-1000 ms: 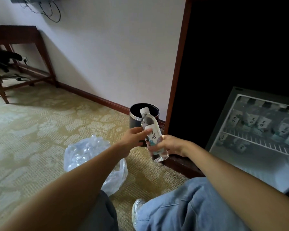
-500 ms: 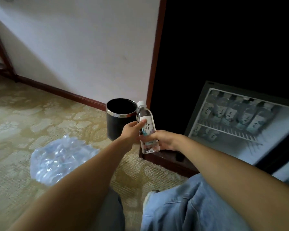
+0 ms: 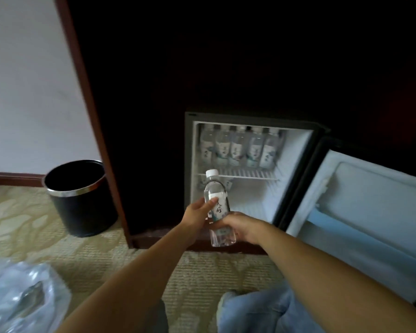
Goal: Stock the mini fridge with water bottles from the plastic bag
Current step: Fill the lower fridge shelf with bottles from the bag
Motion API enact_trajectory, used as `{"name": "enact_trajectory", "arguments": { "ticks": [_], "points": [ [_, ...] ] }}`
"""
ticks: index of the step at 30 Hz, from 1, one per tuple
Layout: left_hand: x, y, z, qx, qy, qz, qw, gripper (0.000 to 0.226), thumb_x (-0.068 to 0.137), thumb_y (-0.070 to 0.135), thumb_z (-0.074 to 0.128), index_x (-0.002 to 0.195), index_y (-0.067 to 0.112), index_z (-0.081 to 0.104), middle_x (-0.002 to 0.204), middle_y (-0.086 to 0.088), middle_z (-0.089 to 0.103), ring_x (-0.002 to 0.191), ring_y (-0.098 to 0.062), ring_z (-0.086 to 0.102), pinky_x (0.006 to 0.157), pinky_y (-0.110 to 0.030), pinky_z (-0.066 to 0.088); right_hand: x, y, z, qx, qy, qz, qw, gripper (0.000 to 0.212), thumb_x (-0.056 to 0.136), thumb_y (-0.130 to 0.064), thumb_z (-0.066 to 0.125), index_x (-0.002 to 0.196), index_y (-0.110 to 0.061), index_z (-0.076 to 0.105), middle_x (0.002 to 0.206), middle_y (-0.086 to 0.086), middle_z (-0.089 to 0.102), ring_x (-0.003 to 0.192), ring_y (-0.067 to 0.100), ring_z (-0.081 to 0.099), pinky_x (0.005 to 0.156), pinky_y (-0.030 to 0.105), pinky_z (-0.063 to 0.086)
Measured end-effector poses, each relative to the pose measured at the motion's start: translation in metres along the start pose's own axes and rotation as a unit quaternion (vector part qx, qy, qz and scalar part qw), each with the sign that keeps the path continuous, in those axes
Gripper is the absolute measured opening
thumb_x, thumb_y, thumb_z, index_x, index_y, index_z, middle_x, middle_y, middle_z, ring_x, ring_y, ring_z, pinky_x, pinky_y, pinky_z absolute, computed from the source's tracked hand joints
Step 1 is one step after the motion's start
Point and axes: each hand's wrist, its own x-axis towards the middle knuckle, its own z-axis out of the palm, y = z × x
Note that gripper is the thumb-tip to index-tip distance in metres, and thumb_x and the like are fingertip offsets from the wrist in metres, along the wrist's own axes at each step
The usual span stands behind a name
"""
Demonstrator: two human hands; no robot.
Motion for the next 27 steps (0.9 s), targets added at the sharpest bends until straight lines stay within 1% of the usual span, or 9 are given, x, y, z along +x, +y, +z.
{"name": "enact_trajectory", "arguments": {
  "ticks": [2, 3, 6, 11, 15, 19, 22, 25, 27],
  "points": [
    [0.005, -0.011, 0.032, -0.004, -0.027, -0.022, 0.999, 0.019, 0.093, 0.019, 0.058, 0.107, 0.007, 0.062, 0.09, -0.013, 0.069, 0.073, -0.022, 0.068, 0.059, -0.03, 0.057, -0.007, 0.017, -0.028, 0.003, 0.027, 0.015, 0.999, 0.039, 0.08, -0.009, 0.07, 0.117, -0.01, 0.06, 0.111, 0.012, 0.069, 0.106, 0.03, 0.065, 0.1, 0.047, 0.047],
    [0.006, -0.016, 0.048, -0.006, -0.042, -0.034, 0.998, 0.017, 0.094, 0.018, 0.056, 0.107, 0.007, 0.061, 0.091, -0.014, 0.068, 0.073, -0.023, 0.067, 0.06, -0.031, 0.058, -0.012, 0.027, -0.042, 0.002, 0.037, 0.02, 0.999, 0.039, 0.08, -0.01, 0.071, 0.117, -0.01, 0.06, 0.112, 0.013, 0.069, 0.106, 0.03, 0.065, 0.1, 0.047, 0.048],
    [0.008, -0.016, 0.088, 0.028, -0.09, -0.051, 0.994, 0.015, 0.095, 0.018, 0.055, 0.105, 0.009, 0.061, 0.095, -0.012, 0.065, 0.088, -0.027, 0.063, 0.079, -0.04, 0.054, -0.026, 0.043, -0.079, 0.026, 0.057, 0.019, 0.998, 0.039, 0.077, -0.011, 0.074, 0.114, -0.008, 0.061, 0.108, 0.012, 0.07, 0.103, 0.029, 0.066, 0.097, 0.045, 0.05],
    [0.01, 0.013, 0.115, 0.171, -0.12, -0.004, 0.978, 0.016, 0.093, 0.02, 0.059, 0.105, 0.01, 0.061, 0.085, 0.001, 0.065, 0.075, -0.009, 0.062, 0.058, -0.015, 0.053, -0.036, 0.047, -0.105, 0.092, 0.066, -0.04, 0.993, 0.045, 0.073, -0.008, 0.077, 0.115, -0.006, 0.06, 0.104, 0.014, 0.07, 0.101, 0.032, 0.066, 0.093, 0.044, 0.052],
    [0.013, 0.012, 0.085, 0.201, -0.108, 0.009, 0.974, 0.031, 0.092, 0.023, 0.06, 0.117, 0.005, 0.06, 0.103, -0.008, 0.066, 0.094, -0.019, 0.063, 0.079, -0.026, 0.054, -0.026, 0.035, -0.081, 0.075, 0.031, -0.021, 0.996, 0.044, 0.076, -0.008, 0.075, 0.117, -0.008, 0.06, 0.11, 0.012, 0.069, 0.105, 0.03, 0.065, 0.098, 0.045, 0.049],
    [0.019, 0.002, 0.06, 0.254, -0.091, 0.016, 0.963, 0.033, 0.089, 0.024, 0.064, 0.116, 0.005, 0.06, 0.115, -0.016, 0.065, 0.099, -0.026, 0.064, 0.086, -0.037, 0.055, -0.014, 0.032, -0.062, 0.019, 0.033, 0.065, 0.997, 0.045, 0.073, -0.012, 0.08, 0.112, -0.011, 0.059, 0.111, 0.008, 0.067, 0.105, 0.026, 0.062, 0.097, 0.04, 0.049],
    [0.022, -0.01, 0.064, 0.284, -0.079, 0.049, 0.954, 0.042, 0.083, 0.021, 0.071, 0.12, 0.008, 0.058, 0.116, -0.013, 0.066, 0.096, -0.02, 0.063, 0.072, -0.022, 0.054, -0.002, 0.04, -0.059, -0.051, 0.082, 0.071, 0.993, 0.059, 0.068, -0.01, 0.083, 0.12, -0.012, 0.056, 0.12, 0.007, 0.063, 0.114, 0.027, 0.056, 0.1, 0.045, 0.047],
    [0.027, -0.025, 0.066, 0.301, -0.071, 0.061, 0.949, 0.055, 0.076, 0.014, 0.078, 0.125, 0.006, 0.054, 0.12, -0.01, 0.063, 0.109, -0.023, 0.06, 0.09, -0.033, 0.051, 0.01, 0.05, -0.056, -0.087, 0.122, 0.068, 0.986, 0.062, 0.067, -0.007, 0.084, 0.122, -0.009, 0.057, 0.122, 0.008, 0.062, 0.117, 0.028, 0.056, 0.099, 0.045, 0.048],
    [0.034, -0.032, 0.066, 0.295, -0.057, 0.069, 0.951, 0.054, 0.076, 0.012, 0.077, 0.125, 0.009, 0.054, 0.12, -0.005, 0.062, 0.106, -0.018, 0.059, 0.088, -0.029, 0.048, 0.021, 0.057, -0.054, -0.062, 0.129, 0.051, 0.988, 0.063, 0.067, -0.005, 0.084, 0.123, -0.006, 0.057, 0.123, 0.01, 0.063, 0.116, 0.03, 0.057, 0.098, 0.046, 0.049]
  ]
}}
